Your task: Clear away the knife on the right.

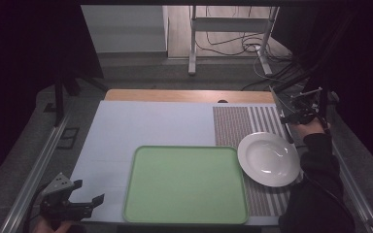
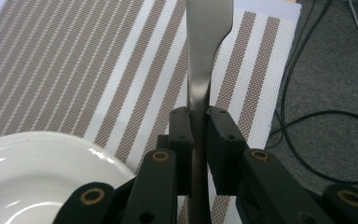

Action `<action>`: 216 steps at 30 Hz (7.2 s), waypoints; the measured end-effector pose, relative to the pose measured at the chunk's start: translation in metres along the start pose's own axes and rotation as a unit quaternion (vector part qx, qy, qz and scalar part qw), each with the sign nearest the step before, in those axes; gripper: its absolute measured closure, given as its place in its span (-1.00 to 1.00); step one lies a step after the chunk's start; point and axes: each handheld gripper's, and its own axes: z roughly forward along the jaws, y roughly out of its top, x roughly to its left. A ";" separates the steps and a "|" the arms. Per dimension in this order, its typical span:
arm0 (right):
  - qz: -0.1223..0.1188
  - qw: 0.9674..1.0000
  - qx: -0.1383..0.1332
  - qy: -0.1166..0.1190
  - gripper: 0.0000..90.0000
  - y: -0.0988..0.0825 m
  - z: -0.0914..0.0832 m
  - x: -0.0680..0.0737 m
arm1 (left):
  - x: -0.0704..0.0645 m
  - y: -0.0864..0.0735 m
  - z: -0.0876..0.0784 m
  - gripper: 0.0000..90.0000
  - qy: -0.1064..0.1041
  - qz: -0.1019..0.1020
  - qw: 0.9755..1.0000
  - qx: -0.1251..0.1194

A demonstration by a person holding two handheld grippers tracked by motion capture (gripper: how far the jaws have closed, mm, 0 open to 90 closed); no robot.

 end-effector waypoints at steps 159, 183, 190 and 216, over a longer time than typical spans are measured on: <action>-0.198 0.966 0.019 0.165 -0.12 -0.095 -0.021 0.226 | -0.002 0.001 0.001 -0.87 0.002 0.010 1.000 0.004; -0.199 0.969 -0.004 0.147 -0.99 -0.120 -0.036 0.217 | -0.002 0.001 0.001 -0.87 0.001 0.014 1.000 0.004; -0.186 0.973 -0.024 0.135 -1.00 -0.128 -0.048 0.206 | -0.002 0.001 0.001 -0.87 0.001 0.013 1.000 0.004; -0.127 0.985 -0.063 0.103 -1.00 -0.164 -0.079 0.173 | -0.002 0.001 0.001 -0.88 0.002 0.012 1.000 0.004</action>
